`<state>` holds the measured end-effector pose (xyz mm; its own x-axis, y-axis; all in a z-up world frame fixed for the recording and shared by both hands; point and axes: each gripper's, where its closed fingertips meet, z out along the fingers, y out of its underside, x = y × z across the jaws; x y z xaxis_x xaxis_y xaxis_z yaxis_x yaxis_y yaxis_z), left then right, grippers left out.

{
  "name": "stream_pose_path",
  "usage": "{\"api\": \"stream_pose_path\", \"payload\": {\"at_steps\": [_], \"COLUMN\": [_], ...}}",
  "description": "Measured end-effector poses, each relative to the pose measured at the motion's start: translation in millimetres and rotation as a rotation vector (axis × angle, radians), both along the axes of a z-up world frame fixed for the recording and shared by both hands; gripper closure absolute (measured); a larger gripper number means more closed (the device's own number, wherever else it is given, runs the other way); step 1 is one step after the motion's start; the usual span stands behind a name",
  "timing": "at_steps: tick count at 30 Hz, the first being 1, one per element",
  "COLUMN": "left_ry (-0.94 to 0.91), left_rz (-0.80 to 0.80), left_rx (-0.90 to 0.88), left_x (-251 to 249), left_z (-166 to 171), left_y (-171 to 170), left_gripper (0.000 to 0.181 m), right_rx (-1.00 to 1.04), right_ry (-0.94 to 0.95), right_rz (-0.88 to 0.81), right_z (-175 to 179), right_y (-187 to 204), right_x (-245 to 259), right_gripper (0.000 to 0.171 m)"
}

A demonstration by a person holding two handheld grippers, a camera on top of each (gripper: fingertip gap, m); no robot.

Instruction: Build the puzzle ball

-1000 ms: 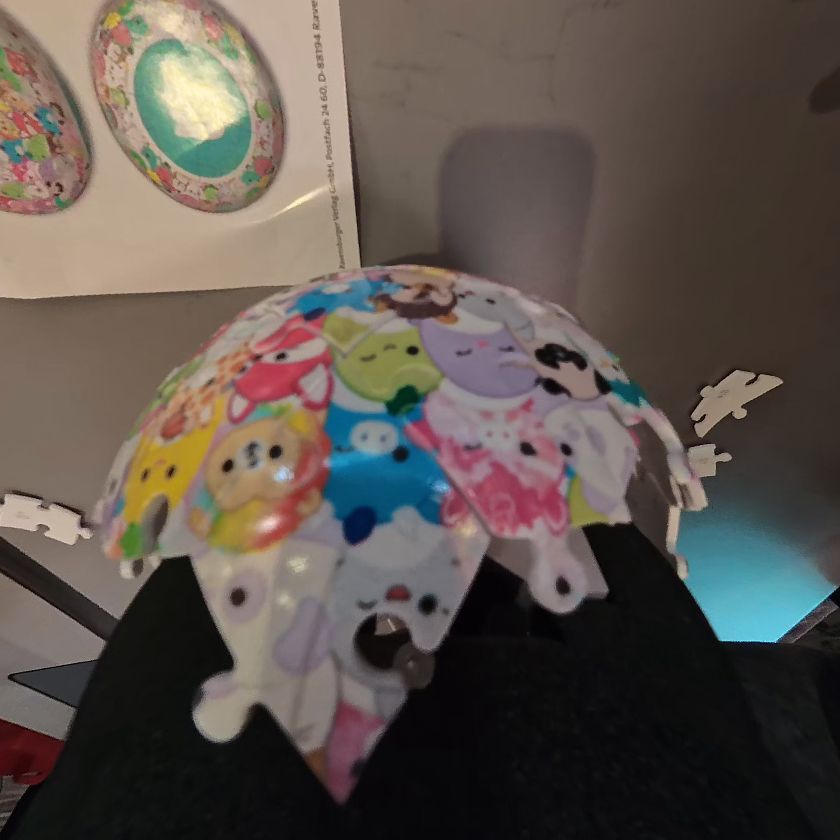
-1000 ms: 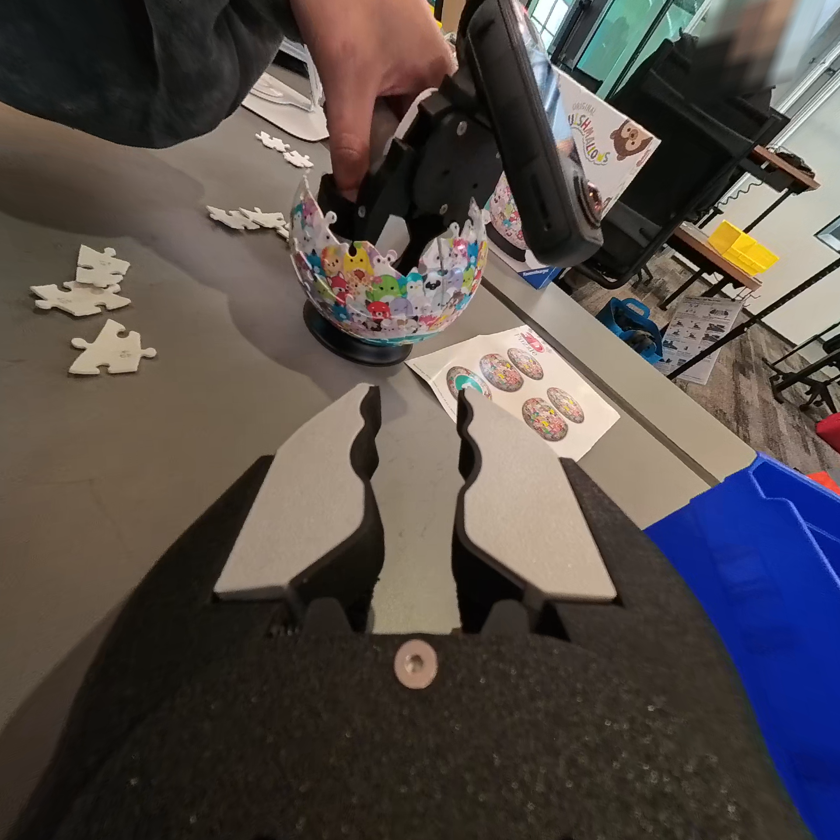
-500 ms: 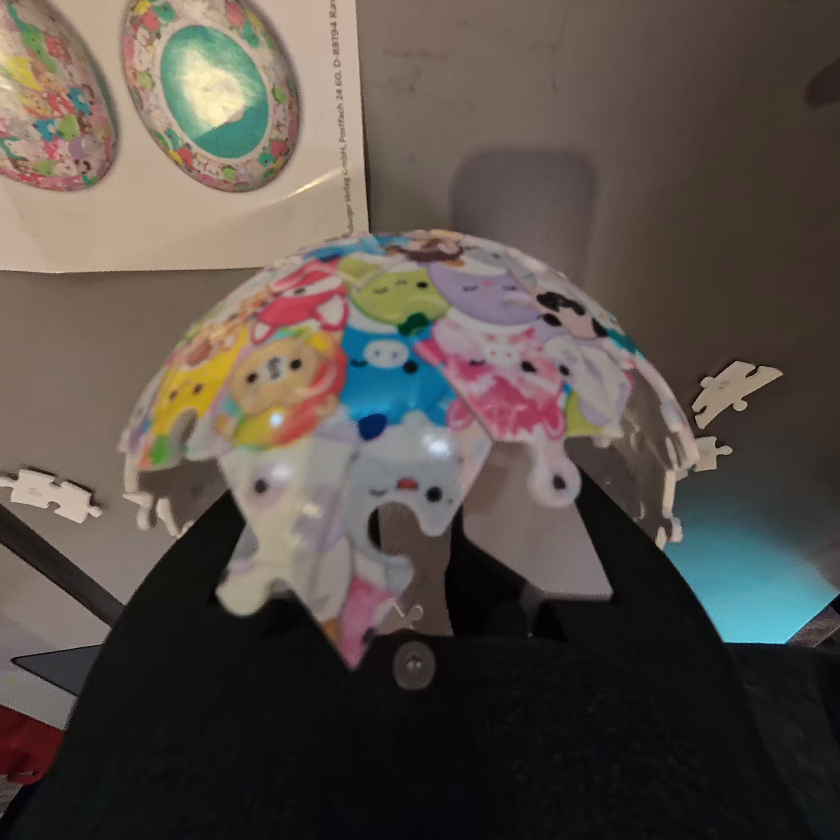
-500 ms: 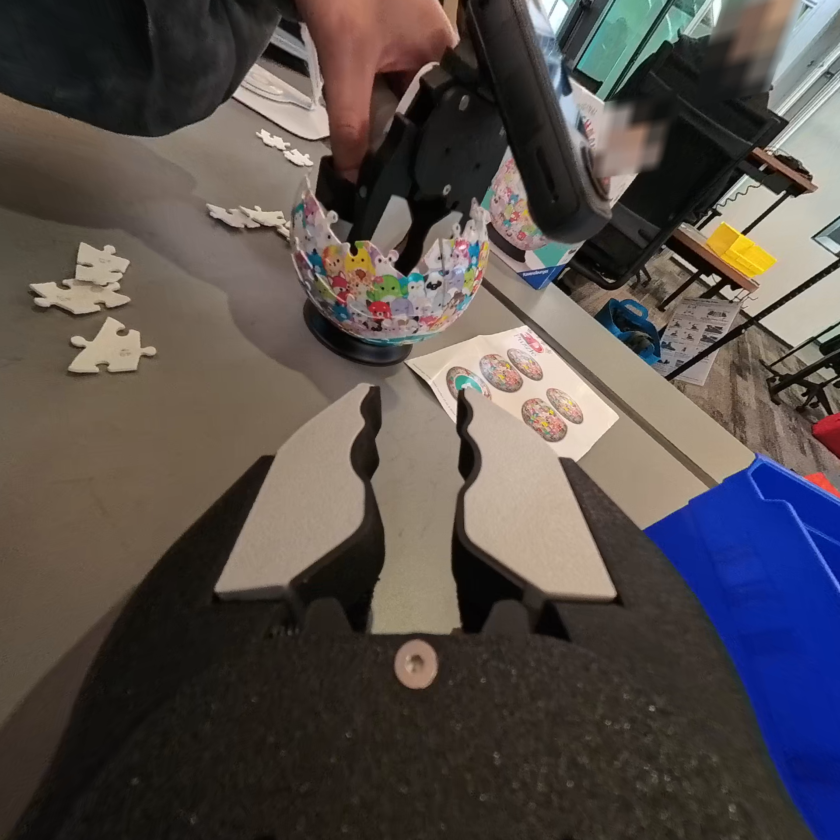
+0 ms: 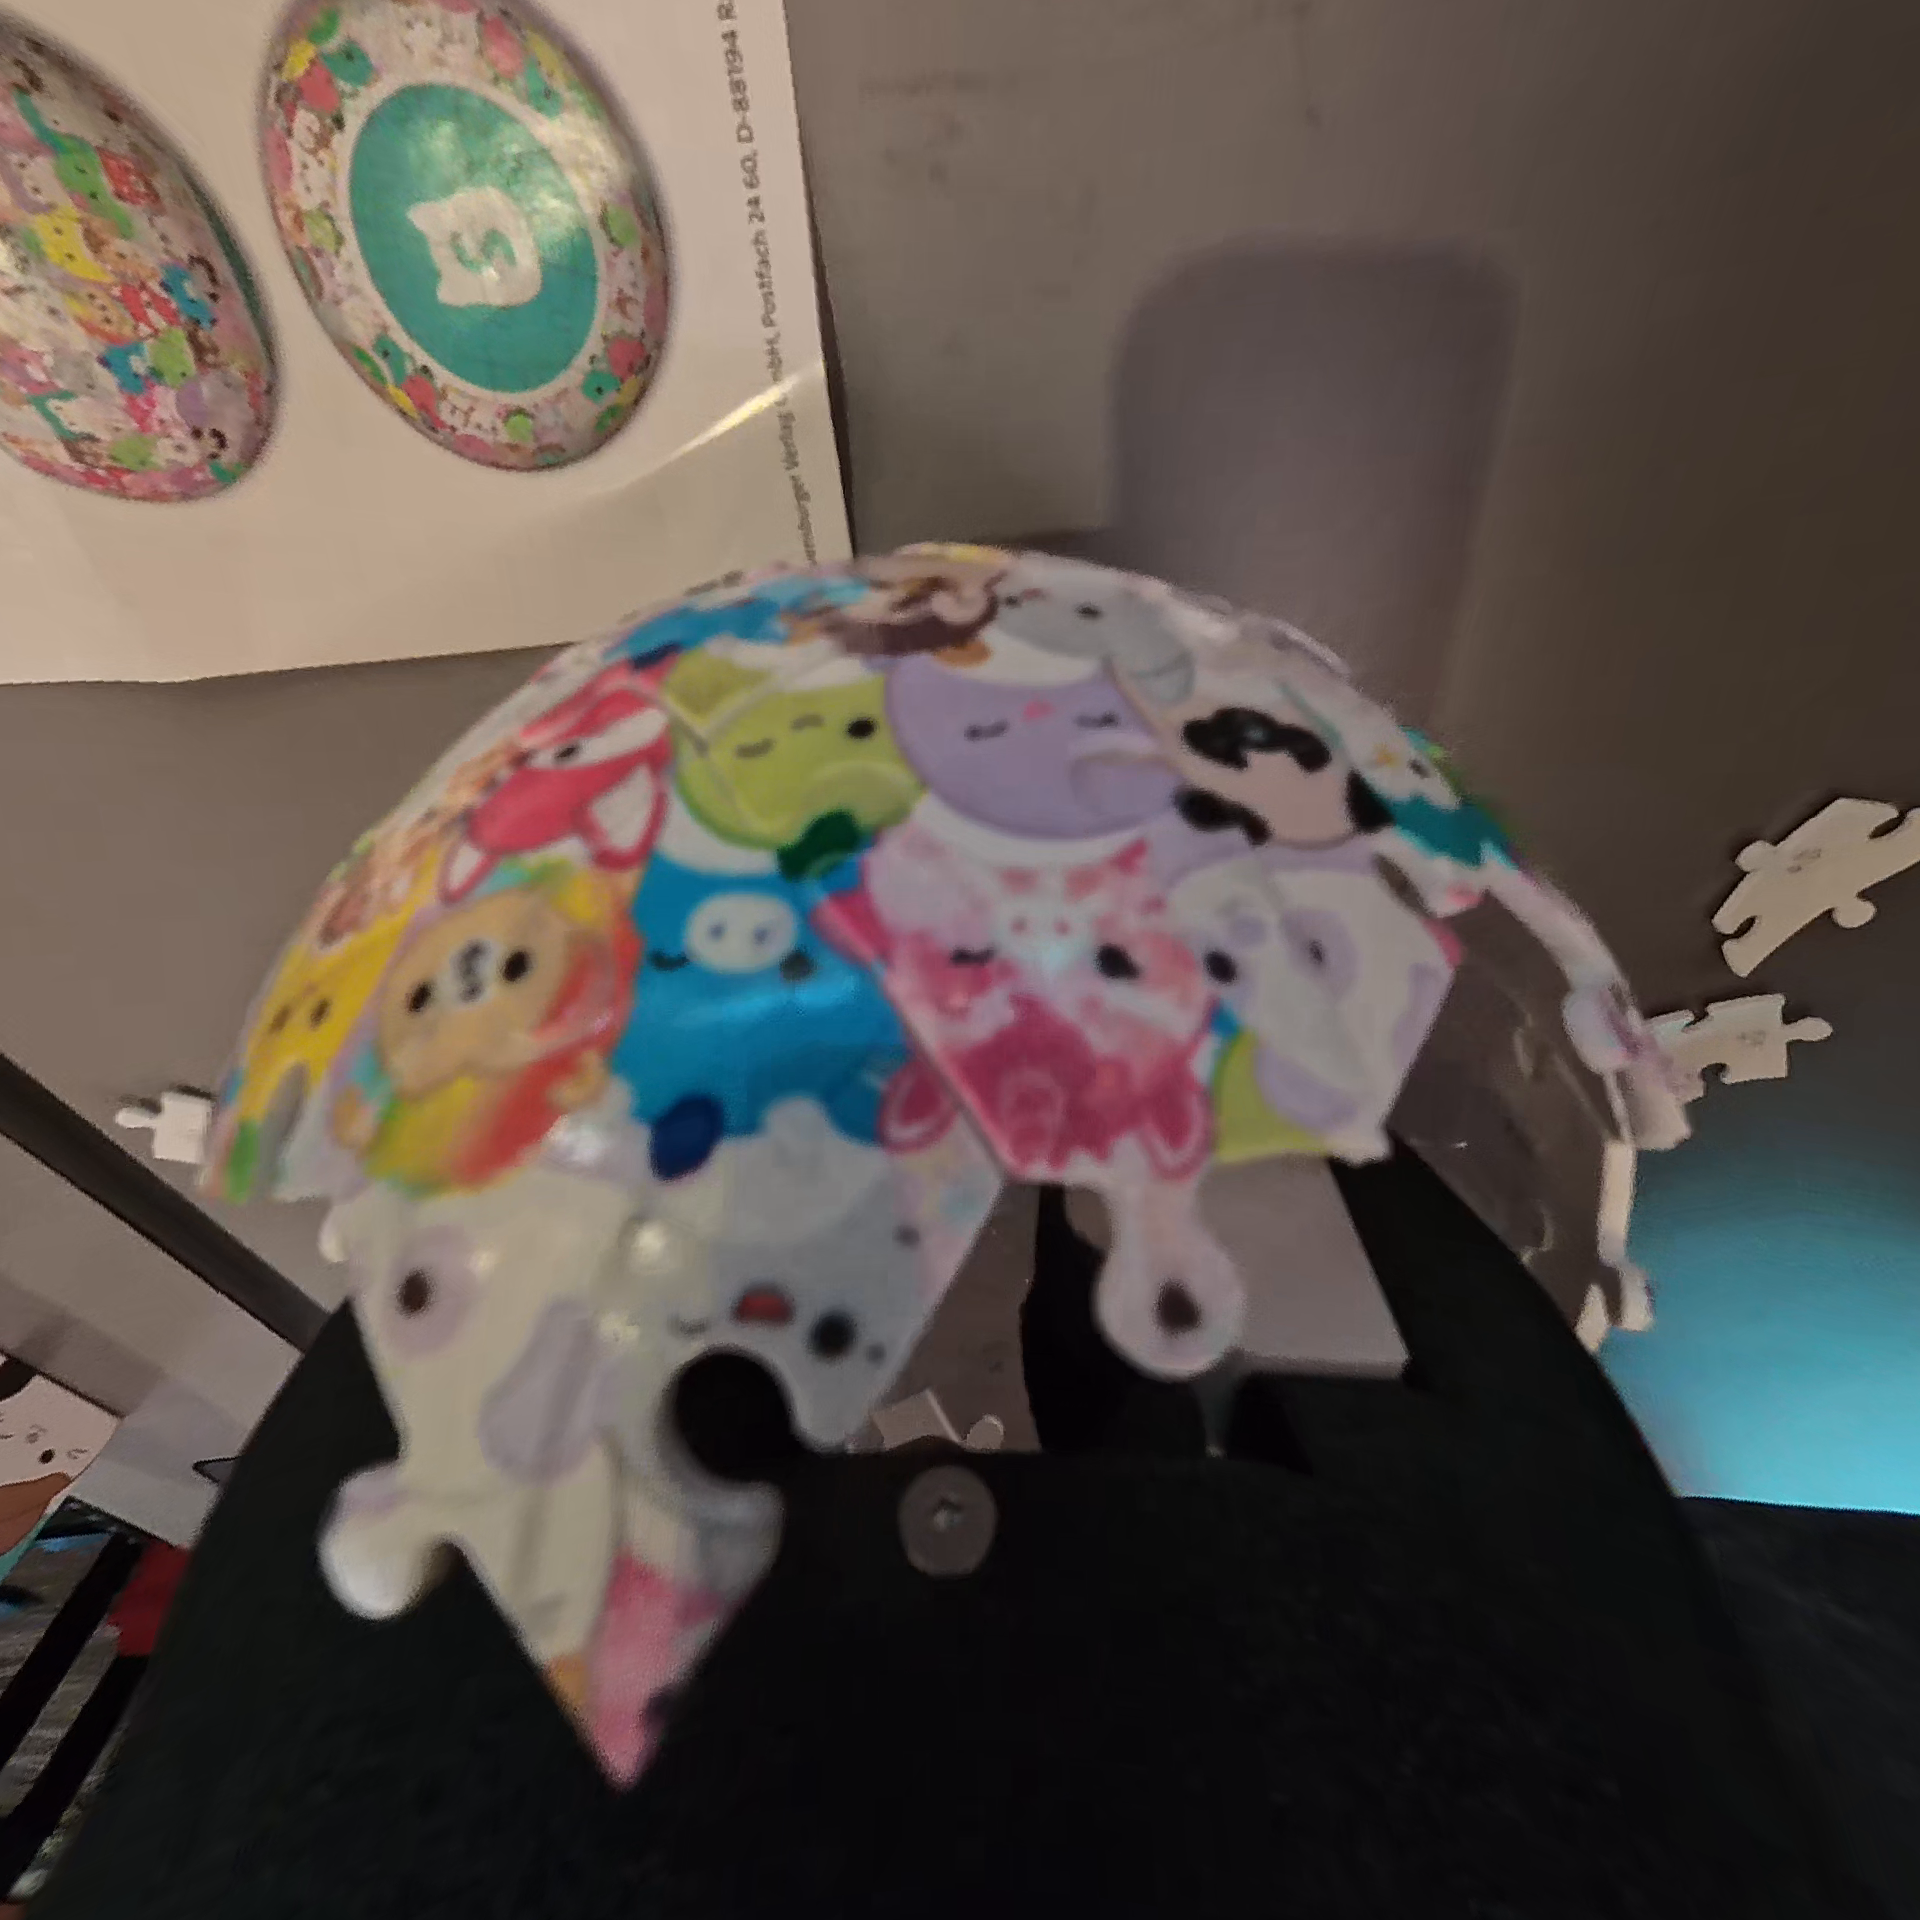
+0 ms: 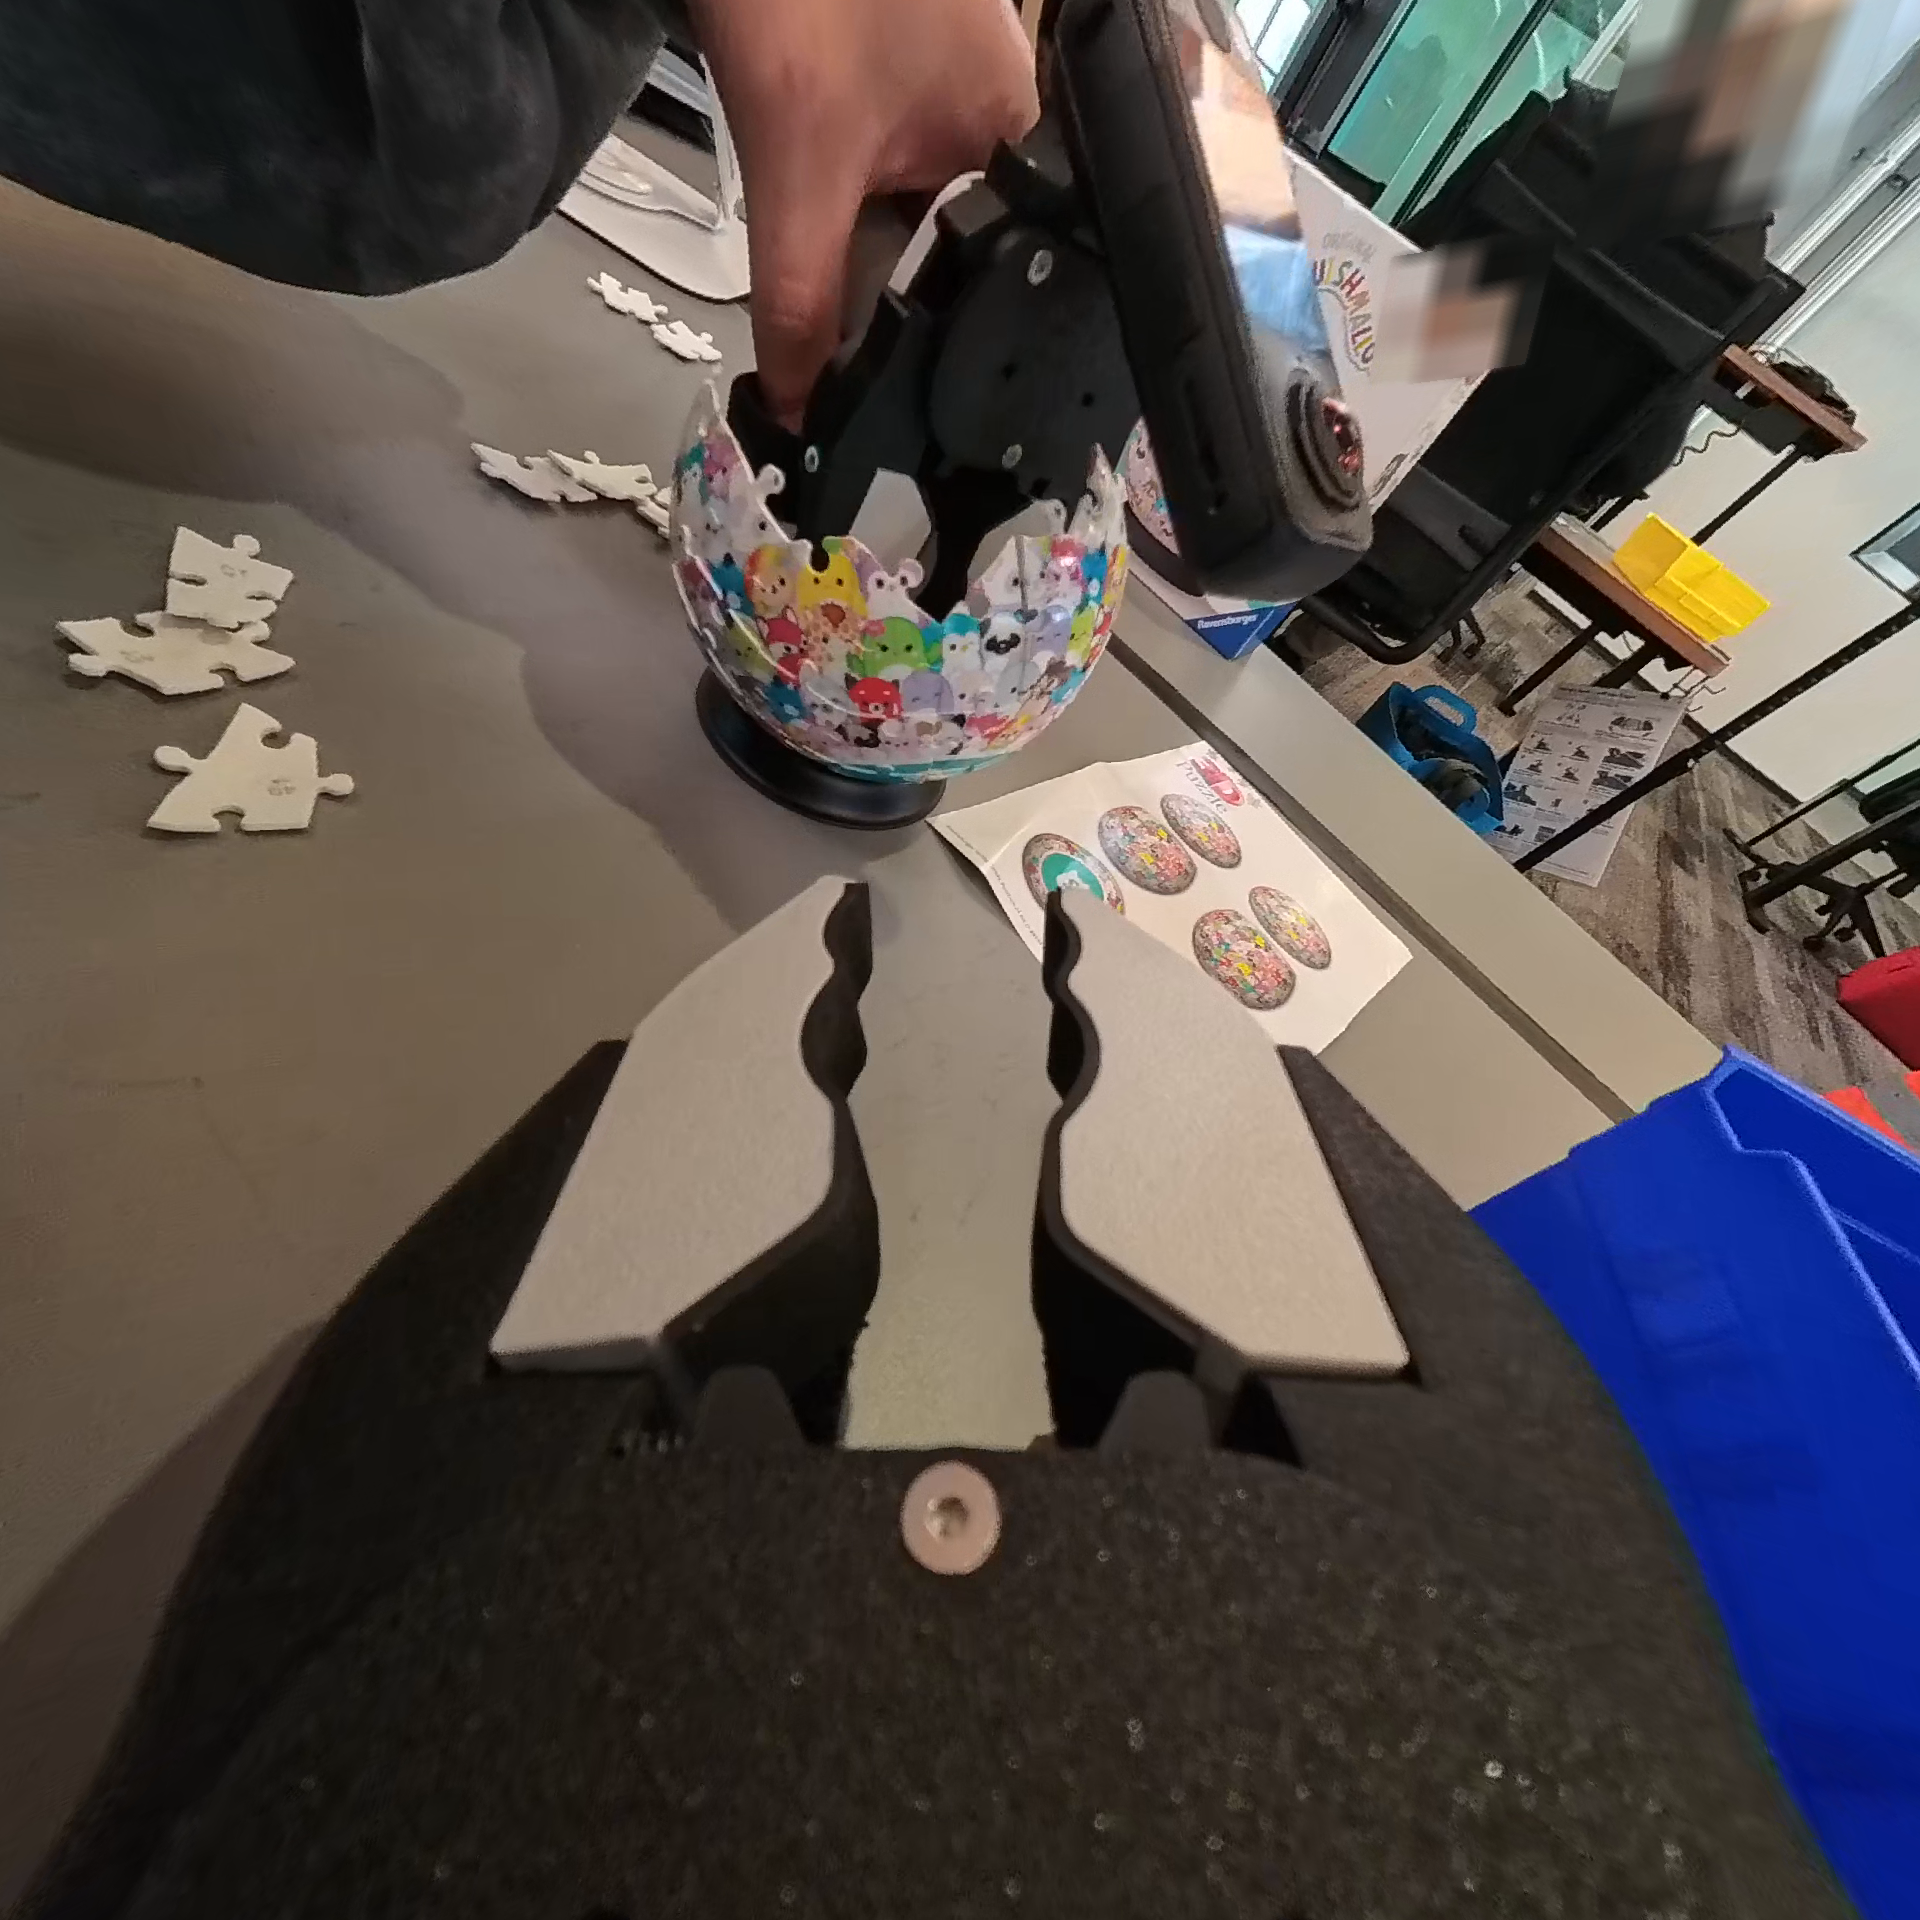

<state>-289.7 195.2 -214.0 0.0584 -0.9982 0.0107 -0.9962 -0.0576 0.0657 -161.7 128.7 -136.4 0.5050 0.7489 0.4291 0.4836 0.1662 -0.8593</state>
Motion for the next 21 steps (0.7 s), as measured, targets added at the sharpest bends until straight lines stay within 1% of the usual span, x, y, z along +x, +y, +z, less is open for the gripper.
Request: {"api": "stream_pose_path", "payload": {"at_steps": [3, 4, 5, 8, 9, 10, 11, 12, 20, 21], "left_ry": [0.004, 0.002, -0.001, -0.003, -0.002, -0.002, -0.001, -0.001, 0.003, 0.002], "left_rz": [0.000, 0.002, 0.005, 0.010, 0.010, 0.010, 0.010, 0.010, 0.010, 0.010], "left_rx": [0.003, 0.001, 0.000, 0.000, 0.001, 0.002, 0.002, 0.003, 0.010, 0.009], "left_x": [0.0, 0.0, 0.0, 0.0, 0.0, 0.0, 0.1, 0.0, -1.4, -1.7], "left_z": [-0.1, 0.0, 0.0, 0.0, 0.0, 0.0, 0.0, 0.0, 1.0, 1.5], "left_y": [0.1, 0.1, 0.1, -0.1, -0.1, -0.1, -0.1, 0.0, -0.2, -0.2], "left_gripper": [0.093, 0.101, 0.094, 0.093, 0.102, 0.094, 0.102, 0.093, 0.091, 0.100], "right_rx": [0.000, 0.000, 0.000, 0.001, 0.003, 0.002, 0.002, 0.004, 0.002, 0.000], "right_ry": [-0.002, 0.000, 0.001, -0.002, -0.003, -0.004, -0.005, -0.006, -0.006, -0.007], "right_rz": [-0.002, -0.002, -0.001, -0.002, -0.001, -0.001, -0.001, -0.001, -0.001, -0.001], "right_z": [-0.2, 0.1, 0.3, -0.1, 0.0, -0.3, -0.5, -0.4, -0.9, -1.3], "right_y": [0.2, 0.2, 0.1, 0.0, -0.1, -0.1, -0.2, -0.1, -0.1, 0.0], "right_x": [0.2, 0.2, 0.1, -0.1, -0.2, -0.3, -0.4, -0.3, -0.6, -0.6], "right_gripper": [0.140, 0.140, 0.140, 0.140, 0.140, 0.140, 0.140, 0.140, 0.140, 0.140]}}
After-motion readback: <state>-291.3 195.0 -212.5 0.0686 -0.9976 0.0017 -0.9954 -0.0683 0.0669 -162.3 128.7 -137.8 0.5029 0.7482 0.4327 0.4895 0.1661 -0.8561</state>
